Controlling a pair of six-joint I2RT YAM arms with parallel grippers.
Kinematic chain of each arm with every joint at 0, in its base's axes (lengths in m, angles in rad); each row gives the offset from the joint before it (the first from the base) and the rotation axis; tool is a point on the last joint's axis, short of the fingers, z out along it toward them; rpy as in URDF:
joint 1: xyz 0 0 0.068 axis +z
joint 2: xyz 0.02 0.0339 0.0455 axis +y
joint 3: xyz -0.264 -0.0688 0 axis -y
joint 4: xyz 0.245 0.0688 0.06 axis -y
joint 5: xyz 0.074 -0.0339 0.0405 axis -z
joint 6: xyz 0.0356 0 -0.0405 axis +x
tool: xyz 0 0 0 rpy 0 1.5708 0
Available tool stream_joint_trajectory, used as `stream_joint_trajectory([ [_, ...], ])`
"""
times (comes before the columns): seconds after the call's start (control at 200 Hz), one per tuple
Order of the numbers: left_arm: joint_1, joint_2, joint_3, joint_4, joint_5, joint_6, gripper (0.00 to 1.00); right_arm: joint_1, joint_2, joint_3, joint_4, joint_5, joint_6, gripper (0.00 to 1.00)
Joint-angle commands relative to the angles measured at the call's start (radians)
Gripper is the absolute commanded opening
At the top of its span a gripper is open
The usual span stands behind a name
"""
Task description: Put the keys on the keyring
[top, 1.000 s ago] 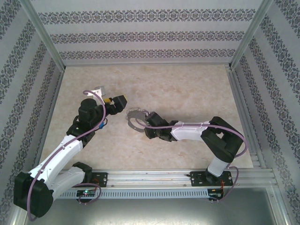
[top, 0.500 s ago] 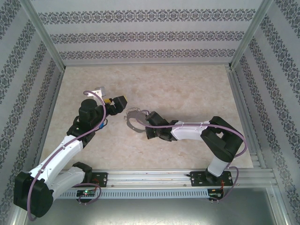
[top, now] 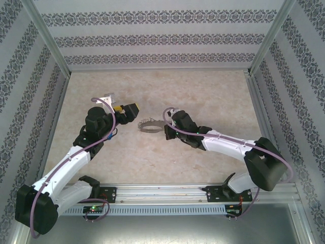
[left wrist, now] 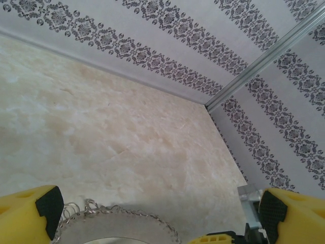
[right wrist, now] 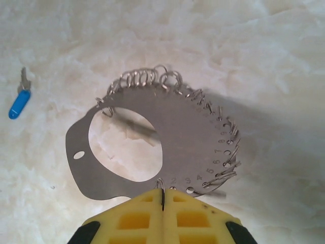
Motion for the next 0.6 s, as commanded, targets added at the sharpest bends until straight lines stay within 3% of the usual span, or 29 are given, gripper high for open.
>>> stream_joint_trajectory([
  [0.0,-0.020,0.010,-0.004,0.068,0.038,0.013,1.00,-0.007,-0.048,-0.028,0.052,-0.048,-0.061,0.00],
  [0.335,-0.040,0.065,0.024,0.093,0.143,0.067,0.98,-0.078,-0.213,-0.115,0.193,-0.142,-0.188,0.00],
  [0.595,-0.066,0.147,0.066,0.107,0.219,0.101,0.90,-0.168,-0.302,-0.131,0.238,-0.229,-0.215,0.00],
])
